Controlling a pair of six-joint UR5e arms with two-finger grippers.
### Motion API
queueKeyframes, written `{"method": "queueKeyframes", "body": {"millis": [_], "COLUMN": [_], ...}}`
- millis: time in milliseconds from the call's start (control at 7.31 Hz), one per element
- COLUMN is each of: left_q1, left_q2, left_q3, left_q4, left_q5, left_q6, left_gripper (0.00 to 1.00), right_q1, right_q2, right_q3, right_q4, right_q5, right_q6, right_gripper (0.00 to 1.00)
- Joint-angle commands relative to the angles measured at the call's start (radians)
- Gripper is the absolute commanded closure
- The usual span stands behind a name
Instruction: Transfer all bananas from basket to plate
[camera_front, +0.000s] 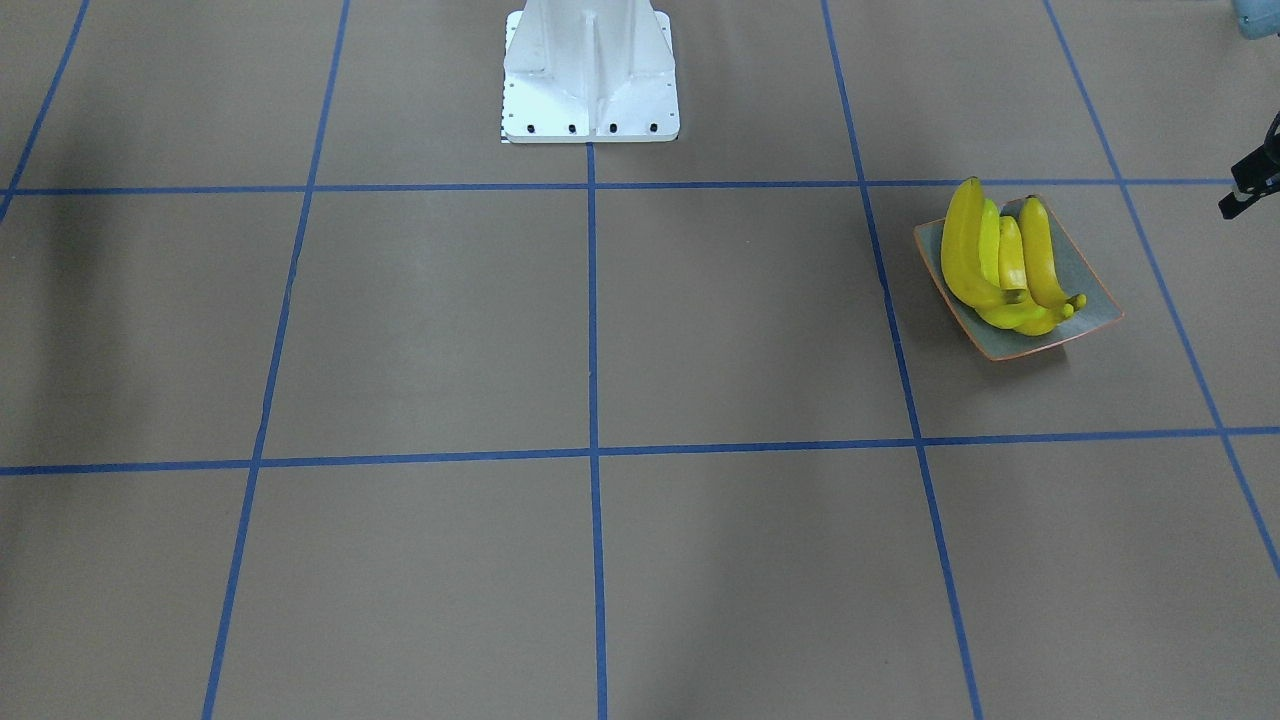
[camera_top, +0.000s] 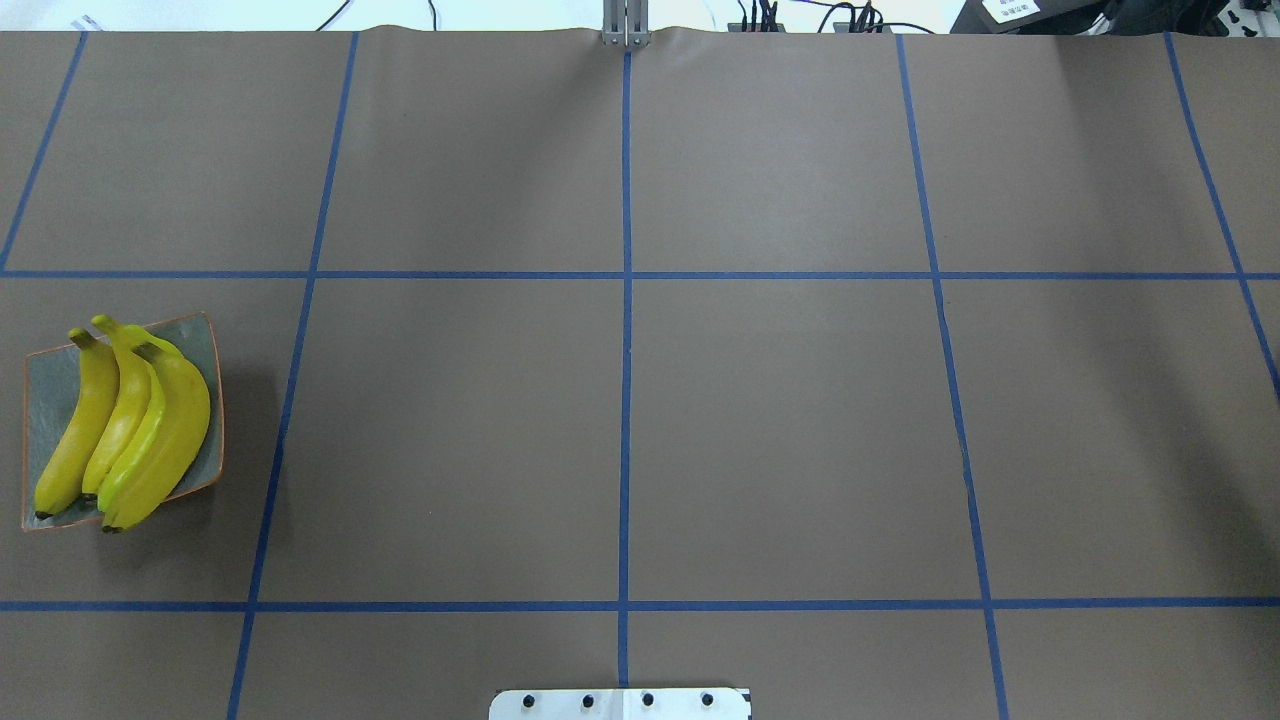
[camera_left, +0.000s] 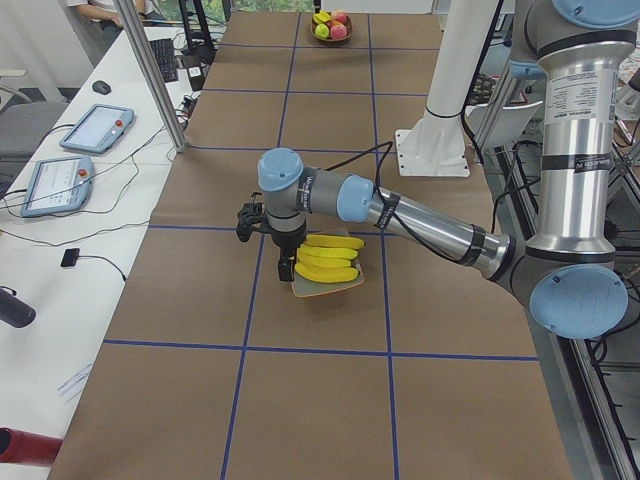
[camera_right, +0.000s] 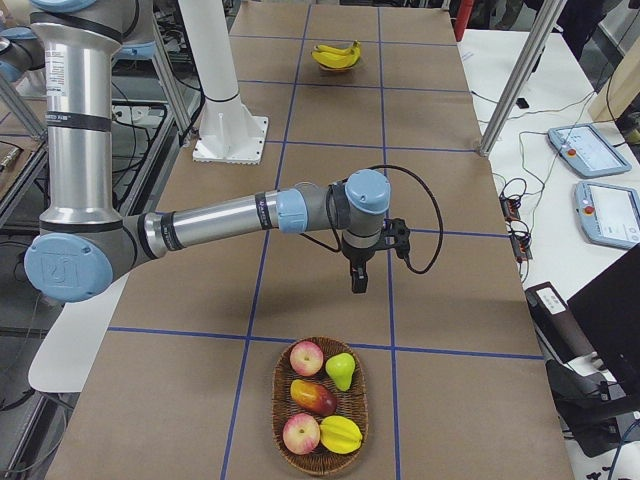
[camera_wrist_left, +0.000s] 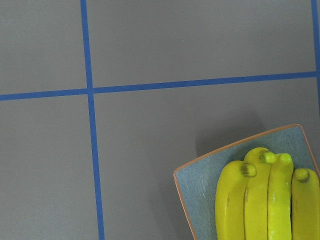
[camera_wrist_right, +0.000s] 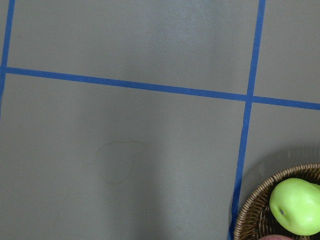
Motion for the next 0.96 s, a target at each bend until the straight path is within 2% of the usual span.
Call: {"method": "queueKeyframes", "body": {"millis": [0, 821], "left_q1": [0.000, 0.000], "left_q2": [0.003, 0.003], "left_q3": [0.002, 0.003], "left_q4": [0.000, -0.001], "left_q5": [0.001, -0.002], "left_q6": [0.000, 0.000], "left_gripper": [0.00, 0.00], "right_q1": [0.000, 0.000], "right_q2": [-0.010, -0.013], "right_q3": [0.006, 0.004], "right_q4": [0.000, 0.000], "right_q5": [0.002, 0.004], "right_q6": [-0.002, 0.001], "right_gripper": [0.00, 0.00]}}
